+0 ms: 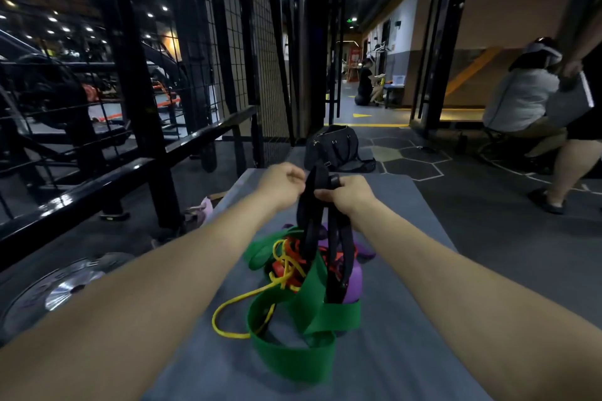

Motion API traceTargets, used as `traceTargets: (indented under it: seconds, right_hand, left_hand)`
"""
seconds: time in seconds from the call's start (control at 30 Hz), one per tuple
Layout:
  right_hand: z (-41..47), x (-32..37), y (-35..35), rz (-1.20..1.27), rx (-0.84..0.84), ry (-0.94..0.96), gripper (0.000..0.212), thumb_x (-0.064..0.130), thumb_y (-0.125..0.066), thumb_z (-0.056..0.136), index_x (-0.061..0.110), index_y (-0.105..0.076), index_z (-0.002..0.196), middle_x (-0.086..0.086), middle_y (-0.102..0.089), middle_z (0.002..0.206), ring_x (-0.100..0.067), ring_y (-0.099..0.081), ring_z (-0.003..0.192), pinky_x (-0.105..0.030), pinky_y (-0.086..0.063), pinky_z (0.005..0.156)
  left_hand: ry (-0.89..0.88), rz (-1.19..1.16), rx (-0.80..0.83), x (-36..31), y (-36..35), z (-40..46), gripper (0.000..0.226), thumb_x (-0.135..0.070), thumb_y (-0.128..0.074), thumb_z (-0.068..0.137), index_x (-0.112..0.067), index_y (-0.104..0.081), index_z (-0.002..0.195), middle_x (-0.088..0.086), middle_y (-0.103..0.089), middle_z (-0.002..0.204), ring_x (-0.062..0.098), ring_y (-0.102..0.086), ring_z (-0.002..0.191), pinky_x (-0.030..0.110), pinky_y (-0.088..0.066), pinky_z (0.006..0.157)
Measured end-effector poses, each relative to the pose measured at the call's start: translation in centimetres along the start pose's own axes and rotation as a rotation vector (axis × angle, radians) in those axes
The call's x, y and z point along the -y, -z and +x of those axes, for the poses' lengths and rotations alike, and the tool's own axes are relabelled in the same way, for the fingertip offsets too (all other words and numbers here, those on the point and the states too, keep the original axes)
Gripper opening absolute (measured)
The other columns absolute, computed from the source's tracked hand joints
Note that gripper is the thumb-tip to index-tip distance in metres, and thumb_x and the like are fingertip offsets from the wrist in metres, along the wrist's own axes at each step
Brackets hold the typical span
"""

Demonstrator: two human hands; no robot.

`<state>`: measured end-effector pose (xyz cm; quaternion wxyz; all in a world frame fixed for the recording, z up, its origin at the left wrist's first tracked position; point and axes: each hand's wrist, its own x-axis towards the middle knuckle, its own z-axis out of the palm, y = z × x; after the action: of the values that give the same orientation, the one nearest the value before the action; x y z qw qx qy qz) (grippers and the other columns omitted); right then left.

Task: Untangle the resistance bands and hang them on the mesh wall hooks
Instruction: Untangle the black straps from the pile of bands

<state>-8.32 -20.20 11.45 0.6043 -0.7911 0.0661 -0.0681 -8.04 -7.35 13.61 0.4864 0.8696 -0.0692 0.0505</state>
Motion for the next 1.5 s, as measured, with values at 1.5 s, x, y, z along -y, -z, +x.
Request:
traceTargets:
  seconds: [1.5]
  right_hand:
    - [-0.4, -5.1, 9.6, -0.109, -0.152, -0.117, 0.020, 0.021, -0.070, 0.083, 0.009, -0.054, 0.087, -0.015, -0.062, 0.088, -0.027, -0.062, 0.081, -0.045, -0.054, 0.080]
  left_hand:
    - [-0.163, 0.713, 0.209, 11.2, -7.7, -2.8, 0.030, -0.014, -0.059, 0.084, -0.018, -0.057, 0.114, 0.006, -0.054, 0.120, 0.028, -0.055, 0.112, 0.036, -0.045, 0.094]
